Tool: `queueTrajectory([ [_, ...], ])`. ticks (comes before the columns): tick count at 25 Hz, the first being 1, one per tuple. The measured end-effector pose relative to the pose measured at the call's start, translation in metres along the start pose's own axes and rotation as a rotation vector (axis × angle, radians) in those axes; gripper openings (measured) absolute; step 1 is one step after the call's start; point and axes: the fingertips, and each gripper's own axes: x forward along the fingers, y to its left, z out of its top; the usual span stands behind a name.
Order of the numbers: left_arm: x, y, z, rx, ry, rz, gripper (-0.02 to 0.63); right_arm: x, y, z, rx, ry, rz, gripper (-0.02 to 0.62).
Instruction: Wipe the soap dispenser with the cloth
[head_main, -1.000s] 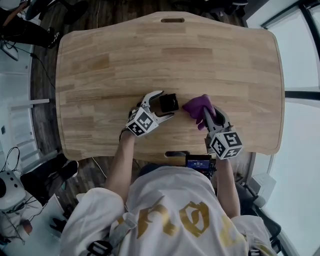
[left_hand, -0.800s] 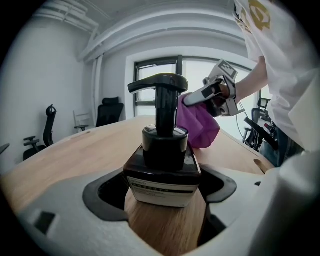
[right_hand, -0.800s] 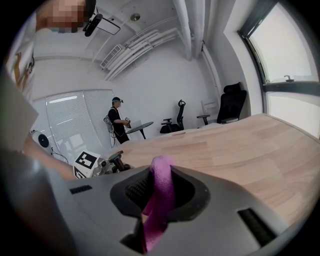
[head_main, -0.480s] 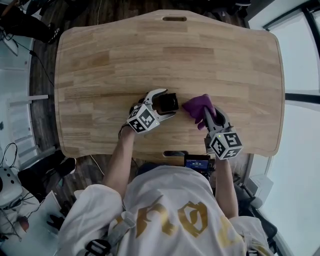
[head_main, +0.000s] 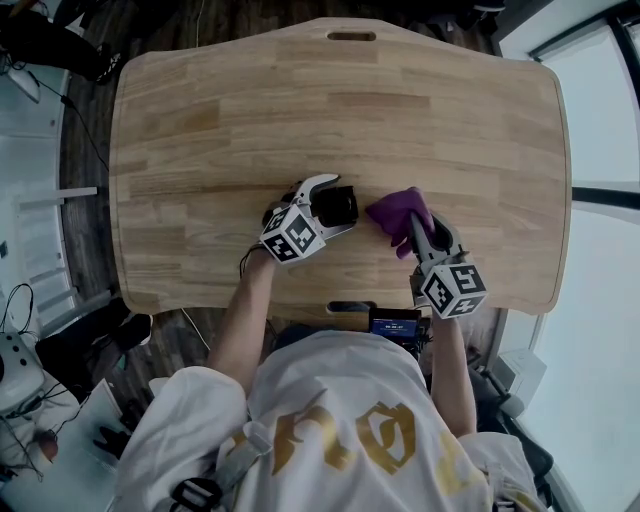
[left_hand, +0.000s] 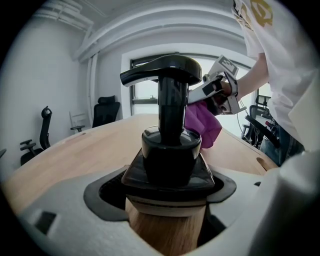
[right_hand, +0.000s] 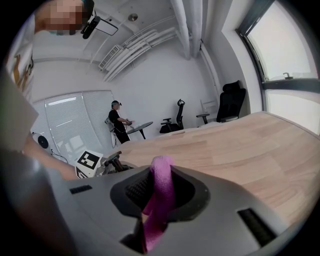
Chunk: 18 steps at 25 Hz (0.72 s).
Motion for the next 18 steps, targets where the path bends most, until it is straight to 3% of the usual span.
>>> queueTrajectory([
  [10,-0.0004,-0.0047,-0.0037,0.053,0.018,-0.040,0.365,-0.0005,-0.0019,-0.0040,0.009,0.006,-0.001,0.054],
  [18,0.0032,-0.0031,-0.0063,0.057,0.051,-0.020,0.364,-0.0016,-0.0030,-0.0058,0.017,0.004,-0.003,0.054],
])
